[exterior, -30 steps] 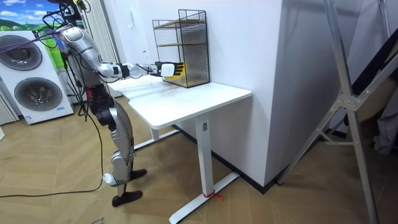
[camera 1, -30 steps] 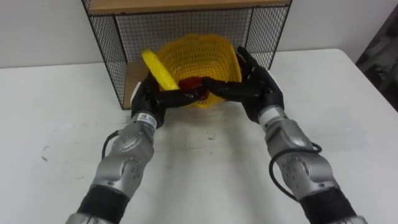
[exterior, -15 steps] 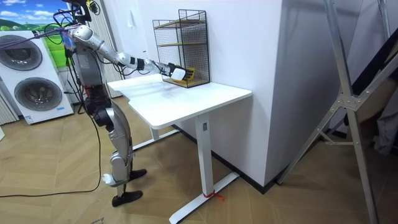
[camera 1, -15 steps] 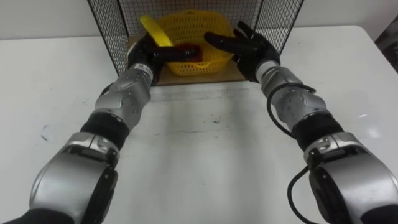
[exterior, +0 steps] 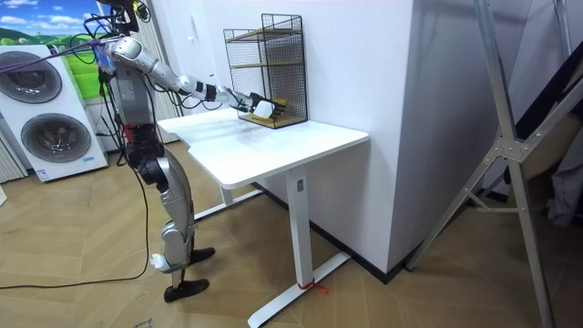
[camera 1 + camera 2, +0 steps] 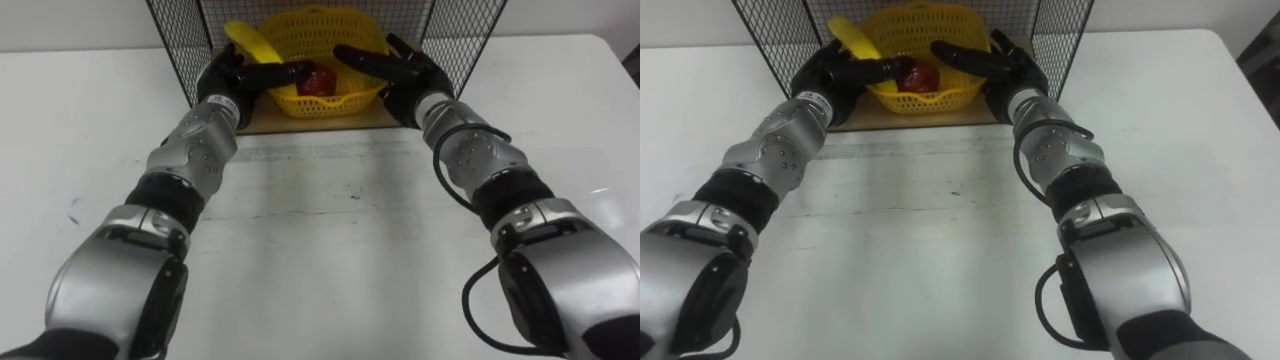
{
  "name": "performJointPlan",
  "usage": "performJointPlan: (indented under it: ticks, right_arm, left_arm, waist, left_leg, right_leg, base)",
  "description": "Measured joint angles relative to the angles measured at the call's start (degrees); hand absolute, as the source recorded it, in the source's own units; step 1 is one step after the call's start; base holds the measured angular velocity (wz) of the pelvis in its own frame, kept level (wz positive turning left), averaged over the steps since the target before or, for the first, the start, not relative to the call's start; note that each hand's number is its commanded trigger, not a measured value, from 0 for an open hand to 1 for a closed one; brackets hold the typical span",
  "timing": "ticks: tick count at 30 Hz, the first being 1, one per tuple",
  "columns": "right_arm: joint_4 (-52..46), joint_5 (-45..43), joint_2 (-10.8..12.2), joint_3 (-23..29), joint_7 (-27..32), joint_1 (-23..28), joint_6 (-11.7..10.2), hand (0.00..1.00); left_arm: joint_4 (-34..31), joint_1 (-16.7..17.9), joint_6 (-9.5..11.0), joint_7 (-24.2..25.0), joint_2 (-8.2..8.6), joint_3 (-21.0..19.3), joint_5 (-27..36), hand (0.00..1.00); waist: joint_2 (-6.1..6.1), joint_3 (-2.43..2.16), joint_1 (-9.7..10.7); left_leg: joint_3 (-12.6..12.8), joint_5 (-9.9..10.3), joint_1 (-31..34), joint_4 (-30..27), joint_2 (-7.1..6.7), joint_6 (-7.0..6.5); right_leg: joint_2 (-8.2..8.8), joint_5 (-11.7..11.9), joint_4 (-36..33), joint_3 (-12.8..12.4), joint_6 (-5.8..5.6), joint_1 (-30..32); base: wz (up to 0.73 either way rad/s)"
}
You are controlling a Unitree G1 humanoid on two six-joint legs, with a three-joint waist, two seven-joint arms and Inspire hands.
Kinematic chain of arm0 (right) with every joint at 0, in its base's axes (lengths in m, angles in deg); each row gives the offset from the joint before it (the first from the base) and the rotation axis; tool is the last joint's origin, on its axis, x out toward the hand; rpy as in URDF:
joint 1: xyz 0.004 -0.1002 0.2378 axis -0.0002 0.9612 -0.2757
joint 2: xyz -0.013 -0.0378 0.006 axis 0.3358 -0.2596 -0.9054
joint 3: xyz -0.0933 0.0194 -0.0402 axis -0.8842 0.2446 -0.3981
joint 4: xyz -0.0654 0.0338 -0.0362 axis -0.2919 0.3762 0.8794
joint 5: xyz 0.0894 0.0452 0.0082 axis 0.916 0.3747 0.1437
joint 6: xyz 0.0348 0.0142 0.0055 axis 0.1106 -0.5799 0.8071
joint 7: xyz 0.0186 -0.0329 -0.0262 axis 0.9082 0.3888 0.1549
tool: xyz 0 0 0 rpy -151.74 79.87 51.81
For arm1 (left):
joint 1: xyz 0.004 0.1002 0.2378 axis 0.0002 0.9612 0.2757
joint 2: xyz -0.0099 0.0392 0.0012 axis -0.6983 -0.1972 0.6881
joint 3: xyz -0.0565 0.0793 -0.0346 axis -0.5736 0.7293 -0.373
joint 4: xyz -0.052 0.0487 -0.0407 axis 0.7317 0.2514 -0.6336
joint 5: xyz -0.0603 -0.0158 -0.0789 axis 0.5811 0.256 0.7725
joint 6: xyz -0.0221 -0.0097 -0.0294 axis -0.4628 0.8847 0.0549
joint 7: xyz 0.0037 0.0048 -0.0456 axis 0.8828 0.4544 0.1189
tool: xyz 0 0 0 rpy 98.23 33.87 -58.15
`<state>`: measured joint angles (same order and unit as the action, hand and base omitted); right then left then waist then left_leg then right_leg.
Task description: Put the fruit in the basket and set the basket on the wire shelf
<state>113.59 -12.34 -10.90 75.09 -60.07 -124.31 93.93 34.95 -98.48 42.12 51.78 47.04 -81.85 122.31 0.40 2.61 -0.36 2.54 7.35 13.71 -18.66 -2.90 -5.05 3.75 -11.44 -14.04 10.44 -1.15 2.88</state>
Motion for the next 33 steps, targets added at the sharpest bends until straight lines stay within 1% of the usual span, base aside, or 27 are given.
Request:
performJointPlan:
  ticks: [2, 4, 6, 8, 12, 18, 22, 23, 27, 28, 29, 31, 33]
  right_arm:
    - [0.0, 0.0, 0.0, 0.0, 0.0, 0.0, 0.0, 0.00]
    - [0.2, 0.0, -0.1, 0.0, 0.0, 0.0, 0.0, 0.00]
    - [0.7, 0.3, -0.1, 0.0, 0.0, -0.1, -0.2, 0.00]
    - [1.8, 1.0, -0.1, 0.1, 0.1, -0.1, -0.5, 0.00]
    - [3.6, 1.7, -0.2, 0.2, 0.3, 0.0, -0.6, 0.00]
    - [3.7, -3.1, -0.2, 0.1, 0.4, 0.0, -0.5, 0.00]
    - [3.3, -4.1, -0.4, 0.1, 0.3, 0.0, -0.5, 0.00]
    - [3.3, -4.0, -0.6, 0.1, 0.3, 0.0, -0.5, 0.00]
    - [3.2, -4.0, -0.6, 0.1, 0.2, 0.1, -0.5, 0.00]
    - [2.7, -4.2, -0.6, 0.1, 0.2, 0.6, -0.4, 0.00]
    - [0.3, -5.0, -0.6, 0.0, 0.2, 2.2, -0.4, 0.00]
    - [-2.3, -7.6, -0.5, 0.0, 0.0, 4.1, -0.4, 0.00]
    - [-5.7, -10.7, -0.5, 0.0, 0.1, 6.7, -0.4, 0.00]
  left_arm:
    - [0.0, 0.0, -0.2, 0.0, 0.00, -0.2, 0.2, 0.00]
    - [0.0, 0.0, -0.4, 0.0, 0.03, -0.2, 0.2, 0.00]
    - [0.5, 0.0, -0.4, 0.0, 0.04, -0.2, 0.2, 0.00]
    - [1.1, 0.0, -0.5, 0.0, 0.05, -0.2, 0.2, 0.00]
    - [2.0, 0.0, -0.5, 0.0, 0.05, -0.1, 0.1, 0.00]
    - [2.1, 0.0, -0.6, -0.5, -0.01, -0.1, -0.6, 0.00]
    - [1.4, 0.1, -0.6, -1.0, -0.06, -0.2, -0.9, 0.00]
    - [0.9, 0.1, -0.6, -1.0, -0.06, -0.2, -2.0, 0.00]
    - [0.6, 0.2, -1.0, -1.0, -0.02, -0.9, -6.8, 0.00]
    - [0.0, 0.7, -1.1, -1.0, -0.01, -0.8, -7.0, 0.00]
    - [-2.3, 2.4, -1.1, -1.1, 0.00, -0.8, -8.1, 0.00]
    - [-5.4, 4.7, -1.1, -1.1, 0.25, -0.8, -10.7, 0.00]
    - [-9.5, 7.9, -1.4, -1.5, 0.35, -0.8, -12.5, 0.00]
  waist:
    - [-0.46, 0.02, 0.1]
    - [-0.86, 0.06, 0.3]
    - [-1.61, 0.17, 0.3]
    - [-2.01, 0.17, 0.3]
    - [-2.07, 0.17, 1.4]
    - [-1.99, 0.11, 1.5]
    - [-1.95, -0.01, 1.6]
    - [-1.92, -0.05, 1.6]
    - [-1.90, -0.79, 1.6]
    - [-1.84, -1.27, 1.6]
    - [-1.66, -1.92, 1.5]
    - [-1.31, -2.16, 1.6]
    - [-0.73, -2.70, 1.7]
  left_leg:
    - [-0.2, 0.0, 0.0, -0.1, -0.06, -0.01]
    - [-0.3, 0.0, -0.1, -0.1, -0.09, -0.02]
    - [-0.3, 0.0, -0.4, 0.0, -0.12, -0.02]
    - [-0.4, 0.0, -1.0, 0.2, -0.21, -0.01]
    - [-1.3, -0.3, -2.2, 1.1, -0.68, 0.08]
    - [-1.2, -0.3, -2.8, 1.3, -0.76, 0.08]
    - [-1.0, -0.3, -4.1, 1.5, -0.78, 0.08]
    - [-0.9, -0.3, -4.5, 1.7, -0.79, 0.08]
    - [-0.2, -0.3, -6.1, 2.4, -0.75, 0.08]
    - [-0.1, -0.3, -6.3, 2.6, -0.75, 0.08]
    - [0.0, -0.3, -7.0, 2.9, -0.77, 0.08]
    - [0.1, -0.3, -8.7, 3.4, -0.78, 0.08]
    - [0.1, -0.3, -10.0, 3.6, -0.82, 0.08]
  right_leg:
    - [0.11, 0.0, 0.2, 0.7, 0.00, -0.3]
    - [0.25, 0.0, 0.3, 0.8, 0.00, -0.4]
    - [0.25, 0.0, 0.5, 0.8, 0.00, -0.8]
    - [0.23, 0.0, 0.6, 1.0, 0.00, -1.3]
    - [0.29, 0.0, 1.4, 1.9, -0.01, -2.8]
    - [0.35, 0.0, 1.4, 1.7, -0.05, -3.3]
    - [0.44, 0.0, 1.4, 2.1, -0.08, -4.5]
    - [0.44, 0.0, 1.4, 2.2, -0.08, -4.8]
    - [0.53, 0.0, 1.4, 2.1, -0.08, -5.9]
    - [0.57, 0.0, 1.4, 2.1, -0.08, -6.0]
    - [0.61, 0.0, 1.4, 2.1, -0.08, -6.4]
    - [0.65, 0.0, 1.6, 2.1, -0.08, -7.9]
    - [0.69, 0.0, 2.2, 2.2, -0.09, -9.3]
  base:
    - [0.06]
    - [0.05]
    - [0.00]
    - [0.03]
    - [0.11]
    - [0.00]
    - [0.00]
    - [0.00]
    - [-0.05]
    - [-0.07]
    - [-0.07]
    - [-0.07]
    - [-0.05]
